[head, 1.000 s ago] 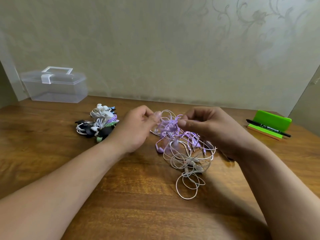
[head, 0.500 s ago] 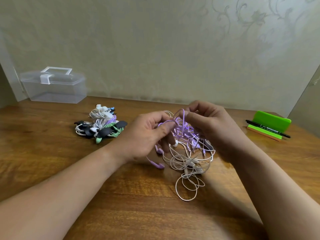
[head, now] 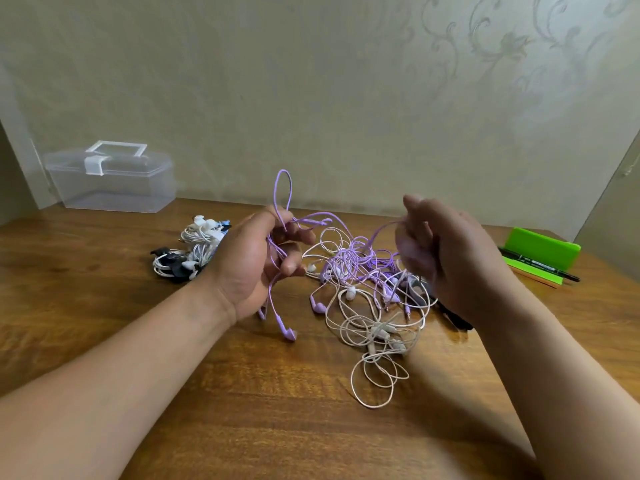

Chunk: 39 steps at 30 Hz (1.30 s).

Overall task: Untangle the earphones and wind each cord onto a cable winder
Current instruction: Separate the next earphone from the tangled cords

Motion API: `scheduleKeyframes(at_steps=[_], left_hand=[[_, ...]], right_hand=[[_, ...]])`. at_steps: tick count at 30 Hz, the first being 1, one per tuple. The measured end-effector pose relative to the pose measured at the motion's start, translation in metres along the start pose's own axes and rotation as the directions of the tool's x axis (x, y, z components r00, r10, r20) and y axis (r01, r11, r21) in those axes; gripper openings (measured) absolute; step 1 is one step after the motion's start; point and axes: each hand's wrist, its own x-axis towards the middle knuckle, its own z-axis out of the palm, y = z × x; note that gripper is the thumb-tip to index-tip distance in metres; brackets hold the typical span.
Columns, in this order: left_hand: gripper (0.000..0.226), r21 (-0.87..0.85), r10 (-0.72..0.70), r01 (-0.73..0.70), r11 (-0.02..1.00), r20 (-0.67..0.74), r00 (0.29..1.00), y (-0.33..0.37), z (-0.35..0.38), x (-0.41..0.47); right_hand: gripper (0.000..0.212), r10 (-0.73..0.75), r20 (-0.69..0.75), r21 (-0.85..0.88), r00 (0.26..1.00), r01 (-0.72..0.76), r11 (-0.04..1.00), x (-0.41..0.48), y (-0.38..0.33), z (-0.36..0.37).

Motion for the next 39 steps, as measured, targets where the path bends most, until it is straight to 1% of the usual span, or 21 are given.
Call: scheduleKeyframes(at_steps=[3,5,7,9,12,14,15,17,18,19,20,21,22,23,24,26,27,28,31,34,39], left_hand=[[0.032,-0.099,-0.064,0.073,0.992,0.097,0.993,0.006,-0.002,-0.001],[0.034,-0.133,-0.061,0.084,0.988,0.166,0.984,0.010,-0.004,-0.001],[0.027,-0.154,-0.057,0.096,0.983,0.237,0.970,0.012,-0.005,-0.002],[0.022,-0.192,-0.062,0.125,0.973,0.305,0.950,0.012,-0.005,-0.003],[0.020,-0.225,-0.057,0.164,0.960,0.416,0.907,0.014,-0.006,-0.006],[0.015,-0.238,-0.049,0.178,0.955,0.463,0.885,0.016,-0.007,-0.006],[0.015,-0.236,-0.050,0.183,0.954,0.477,0.877,0.016,-0.007,-0.006],[0.017,-0.232,-0.052,0.185,0.955,0.482,0.874,0.017,-0.006,-0.006],[0.024,-0.231,-0.052,0.180,0.956,0.470,0.881,0.016,-0.006,-0.006],[0.032,-0.230,-0.051,0.173,0.958,0.455,0.889,0.016,-0.005,-0.006],[0.038,-0.229,-0.049,0.166,0.959,0.445,0.894,0.016,-0.005,-0.005],[0.041,-0.230,-0.046,0.161,0.960,0.438,0.898,0.016,-0.005,-0.005],[0.041,-0.227,-0.044,0.156,0.961,0.432,0.901,0.017,-0.005,-0.005],[0.038,-0.220,-0.046,0.154,0.963,0.430,0.902,0.016,-0.005,-0.005],[0.035,-0.203,-0.049,0.151,0.967,0.433,0.900,0.016,-0.006,-0.004],[0.030,-0.143,-0.062,0.137,0.980,0.436,0.898,0.013,-0.007,-0.004],[0.029,-0.104,-0.067,0.124,0.987,0.437,0.897,0.010,-0.007,-0.004],[0.027,-0.066,-0.067,0.106,0.992,0.435,0.898,0.008,-0.007,-0.004],[0.021,0.038,-0.060,0.049,0.998,0.421,0.905,0.003,-0.005,-0.005],[0.021,0.075,-0.048,0.018,0.997,0.423,0.905,0.002,-0.005,-0.005],[0.025,0.114,-0.047,0.012,0.993,0.306,0.951,0.004,-0.005,-0.003]], right_hand=[[0.039,0.086,0.244,-0.028,0.966,-0.082,0.996,-0.007,-0.005,0.001],[0.027,0.188,0.426,-0.096,0.885,-0.163,0.982,-0.012,-0.010,0.001],[0.037,0.287,0.517,-0.131,0.806,-0.257,0.957,-0.015,-0.015,0.000],[0.041,0.339,0.482,-0.162,0.808,-0.298,0.941,-0.017,-0.017,0.002],[0.028,0.336,0.291,-0.259,0.896,-0.265,0.929,-0.014,-0.011,0.010],[0.019,0.208,0.105,-0.438,0.972,-0.143,0.887,-0.010,-0.001,0.013],[0.014,0.104,0.032,-0.559,0.994,-0.069,0.826,-0.007,0.003,0.013],[0.009,-0.005,0.007,-0.665,1.000,0.008,0.746,-0.005,0.004,0.011],[0.007,0.055,0.067,-0.593,0.996,-0.005,0.805,-0.006,0.001,0.007],[0.007,0.176,0.200,-0.465,0.964,-0.064,0.883,-0.008,-0.005,0.004],[0.005,0.301,0.401,-0.352,0.865,-0.158,0.923,-0.013,-0.012,0.003],[0.006,0.372,0.588,-0.291,0.719,-0.241,0.926,-0.018,-0.019,0.003],[0.009,0.393,0.711,-0.272,0.582,-0.288,0.918,-0.023,-0.024,0.005],[0.011,0.370,0.771,-0.256,0.518,-0.279,0.925,-0.026,-0.026,0.007],[0.010,0.326,0.765,-0.244,0.555,-0.219,0.945,-0.025,-0.023,0.008],[0.013,0.225,0.627,-0.263,0.746,-0.069,0.962,-0.019,-0.018,0.011],[0.015,0.179,0.557,-0.271,0.811,-0.027,0.962,-0.018,-0.016,0.011],[0.019,0.152,0.522,-0.231,0.839,-0.033,0.972,-0.016,-0.014,0.014],[0.036,0.157,0.522,-0.113,0.838,-0.115,0.987,-0.020,-0.013,0.022],[0.033,0.199,0.548,-0.210,0.812,-0.096,0.973,-0.021,-0.012,0.029],[0.026,0.196,0.406,-0.224,0.893,-0.111,0.968,-0.019,-0.015,0.028]])
